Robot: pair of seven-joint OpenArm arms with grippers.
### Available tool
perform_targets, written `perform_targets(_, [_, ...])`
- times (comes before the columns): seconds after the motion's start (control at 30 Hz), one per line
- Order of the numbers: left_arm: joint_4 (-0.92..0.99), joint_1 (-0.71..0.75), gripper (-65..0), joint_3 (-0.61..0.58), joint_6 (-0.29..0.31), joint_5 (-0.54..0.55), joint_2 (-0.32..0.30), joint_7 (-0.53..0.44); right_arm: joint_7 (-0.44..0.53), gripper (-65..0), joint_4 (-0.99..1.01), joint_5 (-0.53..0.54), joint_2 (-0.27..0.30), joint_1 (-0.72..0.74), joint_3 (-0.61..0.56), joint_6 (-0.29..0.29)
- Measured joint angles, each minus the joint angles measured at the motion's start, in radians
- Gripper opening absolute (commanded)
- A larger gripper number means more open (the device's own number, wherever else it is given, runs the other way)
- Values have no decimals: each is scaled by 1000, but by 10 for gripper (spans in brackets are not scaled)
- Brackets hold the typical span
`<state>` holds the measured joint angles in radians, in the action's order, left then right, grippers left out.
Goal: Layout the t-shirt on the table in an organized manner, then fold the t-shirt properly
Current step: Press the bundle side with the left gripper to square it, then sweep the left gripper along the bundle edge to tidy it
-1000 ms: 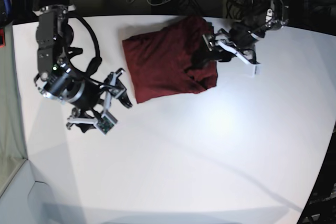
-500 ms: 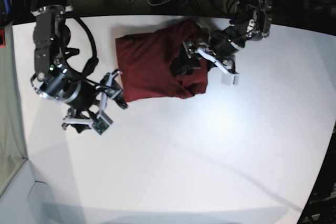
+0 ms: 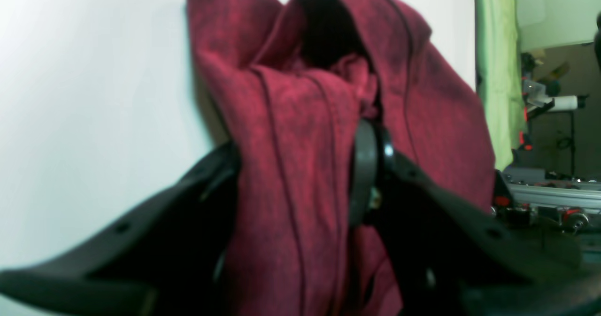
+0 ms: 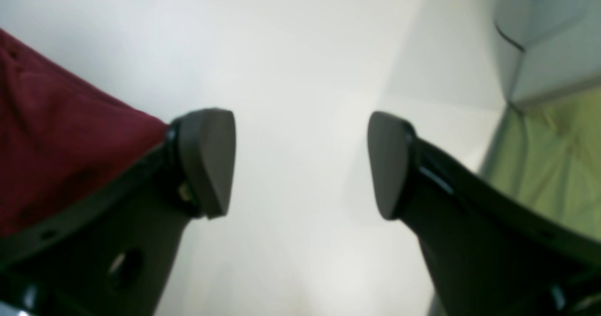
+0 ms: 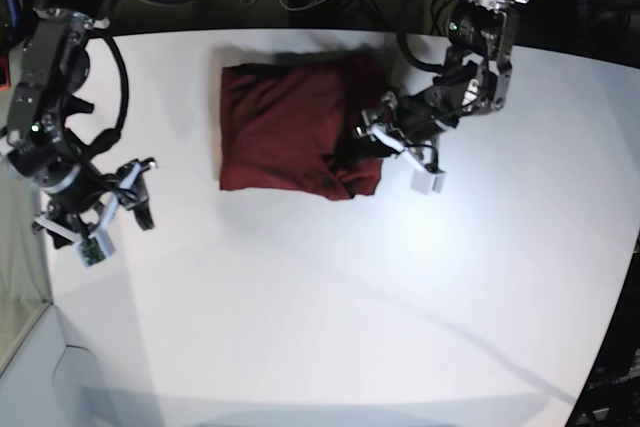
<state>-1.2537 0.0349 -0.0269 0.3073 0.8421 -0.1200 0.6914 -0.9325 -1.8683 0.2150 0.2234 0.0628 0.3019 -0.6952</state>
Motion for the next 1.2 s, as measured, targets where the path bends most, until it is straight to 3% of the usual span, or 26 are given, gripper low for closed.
perform_targets(0.1, [35, -82, -407, -129, 0, -13, -50, -6, -7, -204, -28, -9, 0, -18, 85, 0])
perform_targets(0.23, [72, -208, -427, -304, -23, -99, -66, -2, 2, -204, -58, 2, -5, -37, 145, 0])
perform_targets(0.27, [75, -236, -457, -347, -24, -124, -72, -1, 0, -204, -59, 2, -5, -37, 160, 0])
perform_targets(0.37, [83, -319, -633, -447, -40, -198, -72, 34, -3, -204, -67, -4, 13, -43, 206, 0])
perform_targets(0.4, [84, -345, -650, -477, -42, -227, -71, 40, -7, -204, -67, -8, 21, -43, 214, 0])
perform_targets(0.7, [111, -534, -647, -674, -50, -547, 38, 54, 5, -204, -69, -1, 27, -91, 346, 0])
perform_targets(0.83, [167, -555, -647, -732, -49, -682, 133, -82, 0, -204, -68, 0, 26, -130, 396, 0])
perform_targets(0.9, [222, -558, -647, -756, -20, -738, 167, -163, 1, -204, -68, 2, 26, -148, 414, 0])
perform_targets(1.03, [375, -569, -647, -769, 153, -848, 222, -280, 2, -204, -69, -1, 26, -189, 460, 0])
perform_targets(1.2, [496, -600, -647, -762, 219, -969, 281, -356, 1, -204, -69, 2, 20, -227, 513, 0])
